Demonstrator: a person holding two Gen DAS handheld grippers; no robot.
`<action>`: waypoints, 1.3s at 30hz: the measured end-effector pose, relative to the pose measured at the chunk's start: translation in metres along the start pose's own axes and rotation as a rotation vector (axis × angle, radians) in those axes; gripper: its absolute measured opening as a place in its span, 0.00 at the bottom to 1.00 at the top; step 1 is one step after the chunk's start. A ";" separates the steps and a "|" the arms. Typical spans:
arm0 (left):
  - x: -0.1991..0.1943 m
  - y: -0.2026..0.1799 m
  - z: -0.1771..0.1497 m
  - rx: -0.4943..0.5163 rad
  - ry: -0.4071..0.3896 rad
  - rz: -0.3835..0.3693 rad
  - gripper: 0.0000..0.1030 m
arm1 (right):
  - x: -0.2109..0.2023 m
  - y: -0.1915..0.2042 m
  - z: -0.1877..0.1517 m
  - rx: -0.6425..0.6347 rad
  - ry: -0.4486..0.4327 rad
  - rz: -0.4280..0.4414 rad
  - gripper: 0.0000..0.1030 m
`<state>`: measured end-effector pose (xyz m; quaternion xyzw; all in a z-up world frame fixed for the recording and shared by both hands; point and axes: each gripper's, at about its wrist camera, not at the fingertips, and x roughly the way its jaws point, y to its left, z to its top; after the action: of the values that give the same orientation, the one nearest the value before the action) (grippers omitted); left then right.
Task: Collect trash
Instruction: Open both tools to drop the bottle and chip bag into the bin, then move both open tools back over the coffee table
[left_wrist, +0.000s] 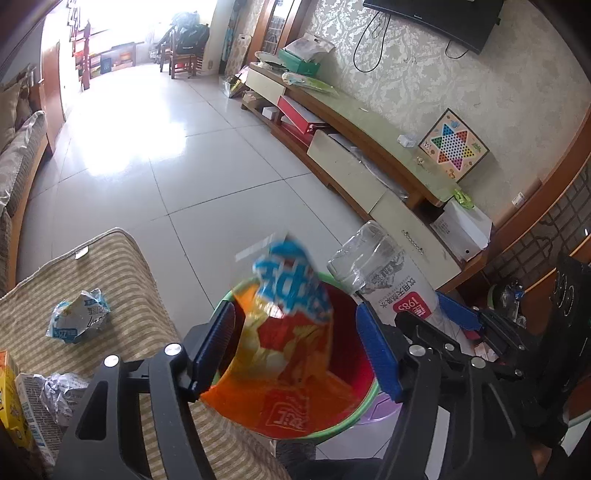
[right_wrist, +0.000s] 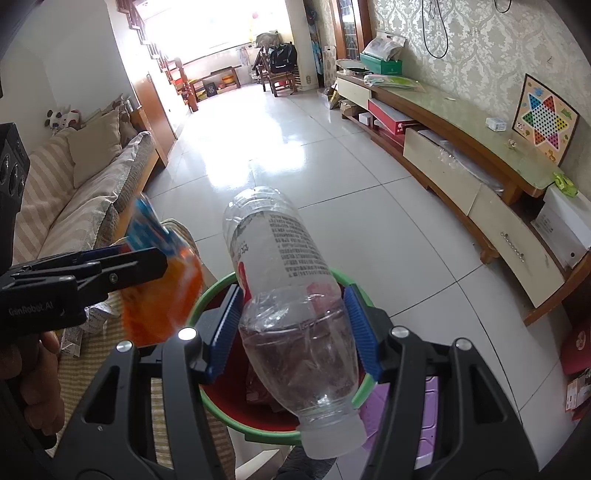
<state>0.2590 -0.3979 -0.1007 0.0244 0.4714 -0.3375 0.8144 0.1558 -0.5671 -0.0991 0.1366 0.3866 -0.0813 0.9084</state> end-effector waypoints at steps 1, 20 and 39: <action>-0.001 0.000 0.001 -0.009 -0.007 -0.008 0.74 | 0.000 0.000 0.000 0.001 0.001 0.001 0.55; -0.076 0.039 0.000 -0.111 -0.157 0.062 0.92 | -0.027 0.031 0.001 -0.061 -0.062 -0.034 0.95; -0.190 0.112 -0.066 -0.164 -0.244 0.169 0.92 | -0.060 0.141 -0.007 -0.195 -0.084 0.046 0.95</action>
<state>0.2111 -0.1881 -0.0199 -0.0436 0.3912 -0.2288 0.8903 0.1451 -0.4289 -0.0340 0.0527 0.3511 -0.0280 0.9344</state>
